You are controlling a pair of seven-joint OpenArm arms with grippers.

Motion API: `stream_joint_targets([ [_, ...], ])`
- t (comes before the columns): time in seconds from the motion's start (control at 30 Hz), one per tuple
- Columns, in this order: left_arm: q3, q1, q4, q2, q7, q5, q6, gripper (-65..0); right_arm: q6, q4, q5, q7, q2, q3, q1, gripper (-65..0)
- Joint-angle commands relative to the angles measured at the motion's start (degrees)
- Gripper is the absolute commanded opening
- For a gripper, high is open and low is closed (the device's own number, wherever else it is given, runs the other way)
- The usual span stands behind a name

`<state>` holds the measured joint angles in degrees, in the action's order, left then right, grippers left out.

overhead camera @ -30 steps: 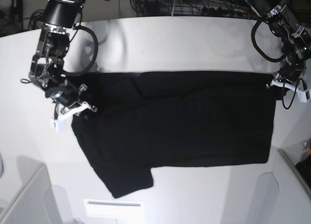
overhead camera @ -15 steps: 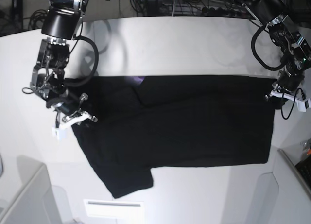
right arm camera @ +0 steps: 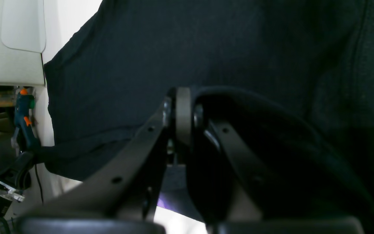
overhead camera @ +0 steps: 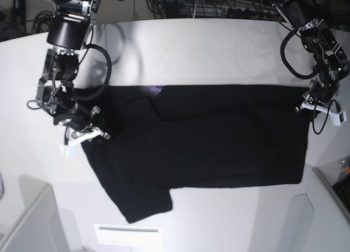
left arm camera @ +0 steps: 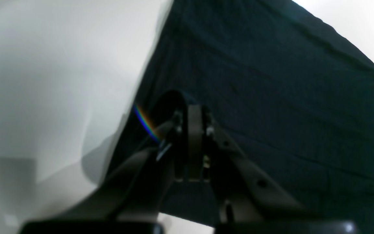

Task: Fold the T-shirt properly
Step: 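Open both grippers, releasing the shoulders, and raise them, then grasp the shirt's collar-edge corners again with both grippers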

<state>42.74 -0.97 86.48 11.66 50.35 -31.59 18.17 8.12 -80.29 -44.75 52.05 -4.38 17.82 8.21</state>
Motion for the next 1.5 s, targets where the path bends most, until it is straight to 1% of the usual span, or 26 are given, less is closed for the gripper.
stream_joint_targets([
  [0.0, 0.03, 0.66, 0.95, 1.04, -1.25, -0.89, 0.24, -65.0, 0.36, -0.72, -1.09, -1.11, -0.41, 0.07, 1.86, -65.0],
  [0.2, -0.06, 2.42, -0.02, 0.95, -1.25, -0.89, 0.24, -65.0, 0.36, 0.07, -1.09, -0.93, -0.41, 0.07, 3.18, -65.0],
  [0.5, -0.06, 2.25, -0.19, 1.04, -1.16, -0.89, 0.24, -65.0, 0.36, 0.07, -1.09, -0.67, -0.41, 0.07, 3.00, -65.0],
  [0.53, 0.12, 2.16, -0.19, 1.04, -1.16, -0.89, 0.24, -65.0, 0.36, 0.07, -1.09, -0.67, -0.41, 0.15, 2.91, -59.6],
  [0.6, 0.29, 2.16, -0.19, 1.04, -1.16, -0.89, 0.24, -65.0, 0.36, -0.46, -1.18, -0.67, -0.41, 0.51, 2.47, -46.7],
  [0.63, 0.38, 2.16, -0.10, 1.04, -1.16, -0.89, 0.24, -63.2, 0.36, -0.63, -1.27, -0.67, -0.32, 0.59, 2.30, -42.6],
  [0.67, 0.38, 2.16, 0.07, 1.04, -1.16, -0.89, 0.24, -57.1, 0.36, -1.33, -1.27, -0.93, -0.32, 0.59, 2.12, -38.9],
  [0.7, 0.47, 2.16, 0.25, 1.04, -1.16, -0.89, 0.24, -49.7, 0.36, -1.95, -1.27, -1.02, -0.32, 0.68, 1.86, -36.3],
  [0.8, 0.47, 2.34, 0.34, 1.04, -1.16, -0.98, 0.24, -29.8, 0.36, -4.76, -1.36, -1.20, -0.23, 0.77, 0.89, -36.0],
  [0.83, 0.47, 2.42, 0.51, 1.04, -1.16, -0.98, 0.24, -24.7, 0.36, -6.08, -1.27, -1.20, -0.23, 0.94, 0.10, -36.0],
  [0.87, 0.47, 2.42, 0.95, 1.04, -1.16, -1.15, 0.24, -19.9, 0.36, -7.75, -1.27, -1.20, -0.06, 1.91, -0.87, -36.0],
  [0.97, 0.64, 1.63, 4.29, 0.87, -1.16, -1.33, 0.24, -10.7, 0.36, -14.43, -1.27, -1.20, 0.47, 5.25, -4.21, -36.0],
  [1.07, 5.04, -1.36, 8.51, 0.16, -1.16, -1.42, 0.51, -7.2, 0.36, -22.43, -1.27, -0.93, 2.05, 9.03, -9.31, -36.0],
  [1.17, 10.31, -4.17, 10.62, -2.83, -1.07, -1.42, 0.60, -7.4, 0.36, -29.99, -1.27, -0.93, 4.43, 12.81, -15.72, -36.0],
  [1.23, 12.25, -6.46, 10.36, -4.06, -0.98, -1.42, 0.60, -7.6, -0.16, -32.81, -1.27, -1.11, 6.98, 15.45, -20.21, -36.0],
  [1.27, 12.25, -7.51, 10.01, -4.32, -0.98, -1.42, 0.60, -7.6, -1.13, -33.07, -1.27, -1.11, 8.38, 16.86, -21.70, -36.0],
  [1.3, 11.81, -8.74, 9.48, -4.32, -0.98, -1.42, 0.68, -7.7, -2.89, -33.07, -1.27, -1.11, 9.70, 18.00, -22.93, -35.7],
  [1.33, 11.37, -9.44, 8.95, -4.58, -1.16, -1.42, 0.68, -7.7, -4.38, -32.81, -1.27, -1.11, 10.40, 18.62, -23.90, -35.1],
  [1.4, 11.19, -9.97, 6.93, -4.67, -1.25, -1.42, 0.68, -7.7, -6.23, -31.23, -1.36, -1.11, 10.76, 18.53, -25.39, -35.0],
  [1.47, 11.37, -9.88, 4.29, -4.67, -1.25, -1.42, 0.68, -7.7, -6.41, -28.94, -1.45, -1.11, 10.76, 18.44, -25.75, -33.2],
])
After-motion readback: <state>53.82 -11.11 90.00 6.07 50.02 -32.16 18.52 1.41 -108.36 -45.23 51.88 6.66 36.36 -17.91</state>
